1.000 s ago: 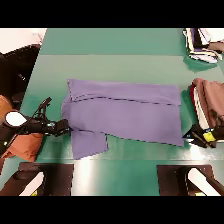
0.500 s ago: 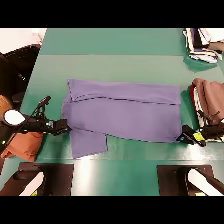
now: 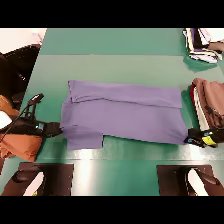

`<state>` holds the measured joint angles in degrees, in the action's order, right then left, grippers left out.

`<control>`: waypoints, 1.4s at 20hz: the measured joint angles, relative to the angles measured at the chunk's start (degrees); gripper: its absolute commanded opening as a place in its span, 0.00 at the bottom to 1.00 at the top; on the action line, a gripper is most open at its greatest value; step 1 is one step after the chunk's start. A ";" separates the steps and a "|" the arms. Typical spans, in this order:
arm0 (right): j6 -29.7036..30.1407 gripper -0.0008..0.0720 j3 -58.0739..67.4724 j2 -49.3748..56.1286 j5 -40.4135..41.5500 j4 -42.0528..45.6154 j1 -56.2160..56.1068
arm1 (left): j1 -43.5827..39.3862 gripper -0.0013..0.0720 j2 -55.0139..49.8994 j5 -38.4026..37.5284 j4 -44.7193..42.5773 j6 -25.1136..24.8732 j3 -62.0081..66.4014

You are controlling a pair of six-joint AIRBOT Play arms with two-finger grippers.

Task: Fold the shirts.

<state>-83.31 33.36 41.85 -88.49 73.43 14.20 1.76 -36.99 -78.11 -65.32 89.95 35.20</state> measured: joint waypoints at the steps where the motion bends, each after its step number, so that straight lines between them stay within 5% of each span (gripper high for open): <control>1: -0.02 0.03 0.17 -2.14 -1.40 0.37 0.31 | 0.00 0.05 2.51 -2.73 -0.07 0.96 0.07; 5: -0.22 0.03 3.02 -7.87 -6.01 1.36 1.64 | 0.00 0.05 9.42 -10.88 1.36 4.24 1.79; 9: -0.37 0.03 7.04 -5.25 -4.70 1.40 -0.26 | 0.00 0.05 6.73 -6.71 1.51 3.89 4.46; 22: -0.50 0.04 33.29 33.94 8.63 1.09 -10.49 | -0.07 0.05 -37.55 17.09 6.47 -9.53 28.52; 23: -0.50 0.13 34.99 36.13 8.87 1.09 -10.60 | -0.07 0.20 -39.43 18.21 7.02 -10.25 29.46; 24: -0.35 0.30 36.63 38.27 8.96 1.03 -10.62 | -0.07 0.66 -40.96 19.28 7.41 -10.67 30.21; 25: 0.24 0.40 37.92 40.06 9.09 0.68 -10.60 | 0.00 0.90 -42.01 20.17 7.65 -10.95 30.69; 26: 1.22 0.51 39.08 41.72 9.29 -0.66 -10.36 | 0.04 0.86 -42.82 20.94 8.13 -11.08 31.08; 28: 3.30 0.55 40.37 43.78 9.25 -3.96 -9.05 | 0.00 0.86 -43.78 21.29 8.87 -11.45 31.54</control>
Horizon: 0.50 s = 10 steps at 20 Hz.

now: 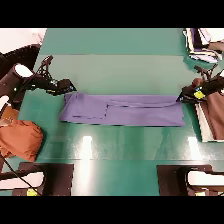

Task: Fold the shirts.

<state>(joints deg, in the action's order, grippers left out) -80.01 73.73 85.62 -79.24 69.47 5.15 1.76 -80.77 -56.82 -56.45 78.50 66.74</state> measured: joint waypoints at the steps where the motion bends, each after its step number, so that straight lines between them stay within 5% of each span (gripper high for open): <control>1: 0.98 0.55 0.11 0.48 -0.04 -1.44 0.90 | 0.00 0.86 -0.28 -0.20 0.33 -0.13 0.15; 2: 1.97 0.55 -0.20 0.59 -0.24 -2.89 2.10 | 0.00 0.86 -0.50 -0.76 0.68 -0.20 0.26; 3: 2.80 0.59 -0.98 0.44 -0.35 -3.96 3.61 | 0.00 0.67 -0.66 -1.44 1.18 -0.22 0.31; 4: 3.50 0.76 -2.05 0.17 -0.42 -4.39 5.25 | 0.00 0.30 -0.76 -2.16 1.73 -0.31 0.37; 5: 4.15 0.79 -3.34 -0.17 -0.44 -5.07 6.95 | 0.00 0.05 -0.83 -2.73 2.40 -0.37 0.39; 10: 9.14 0.78 -11.56 -0.83 0.28 -9.57 14.51 | -1.03 0.05 -1.03 -3.41 7.39 -0.92 0.46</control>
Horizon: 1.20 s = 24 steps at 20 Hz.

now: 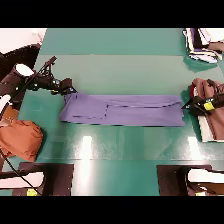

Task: Fold the shirts.

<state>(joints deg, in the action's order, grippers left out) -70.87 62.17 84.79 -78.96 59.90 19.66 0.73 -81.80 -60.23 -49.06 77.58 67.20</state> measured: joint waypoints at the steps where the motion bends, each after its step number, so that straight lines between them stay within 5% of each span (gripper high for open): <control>1: 0.92 0.77 -1.40 -0.02 0.68 -1.22 0.74 | -0.90 0.05 0.00 0.20 0.66 -0.13 0.00; 5: 3.19 0.77 -4.57 0.85 2.73 -5.01 0.42 | -6.38 0.05 0.00 4.52 1.81 0.15 0.00; 7: 3.72 0.53 -4.17 2.67 2.32 -6.10 -1.33 | -9.25 0.05 -0.04 6.84 2.10 0.72 0.00; 10: 4.09 0.04 -2.43 4.70 2.73 -5.46 -4.09 | -13.33 0.05 -0.42 9.81 2.23 1.36 0.04; 19: 2.64 0.03 9.51 -3.48 -0.33 -7.56 -10.84 | -26.95 0.05 -11.74 12.68 2.43 2.32 10.08; 24: 0.76 0.03 20.13 -7.67 -2.08 -17.31 -16.09 | -31.71 0.05 -17.88 11.93 1.95 3.15 15.28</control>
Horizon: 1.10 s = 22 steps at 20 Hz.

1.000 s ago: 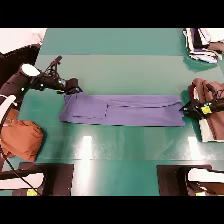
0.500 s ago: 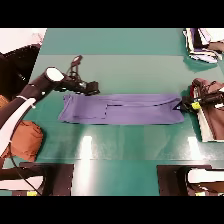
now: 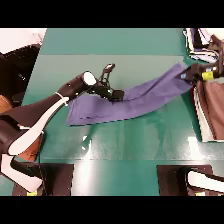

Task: Fold the shirts.

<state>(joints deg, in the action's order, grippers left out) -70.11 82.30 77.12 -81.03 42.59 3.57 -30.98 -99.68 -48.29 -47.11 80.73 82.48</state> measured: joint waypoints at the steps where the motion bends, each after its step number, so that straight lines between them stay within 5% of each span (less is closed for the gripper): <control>1: -0.33 0.03 1.75 -0.33 -0.11 -1.68 -1.36 | -0.55 0.05 -0.85 -0.13 -0.20 0.11 0.44; 12: -1.75 0.03 7.08 -1.01 4.31 -6.75 -17.64 | -1.36 0.05 -3.37 4.09 -0.66 0.35 2.40; 20: 2.58 0.04 7.39 5.55 16.63 -13.64 -35.52 | 16.09 0.05 13.77 -4.07 -12.07 0.37 3.72; 21: 3.85 0.14 7.89 7.56 18.97 -14.84 -38.34 | 18.80 0.05 16.37 -5.09 -13.55 0.35 3.76; 22: 5.44 0.39 8.90 10.05 21.22 -15.80 -41.42 | 21.55 0.05 19.02 -5.84 -14.99 0.35 3.78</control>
<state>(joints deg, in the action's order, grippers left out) -64.66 91.20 87.18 -59.81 26.79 -37.85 -9.43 -80.66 -54.13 -62.11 81.08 86.26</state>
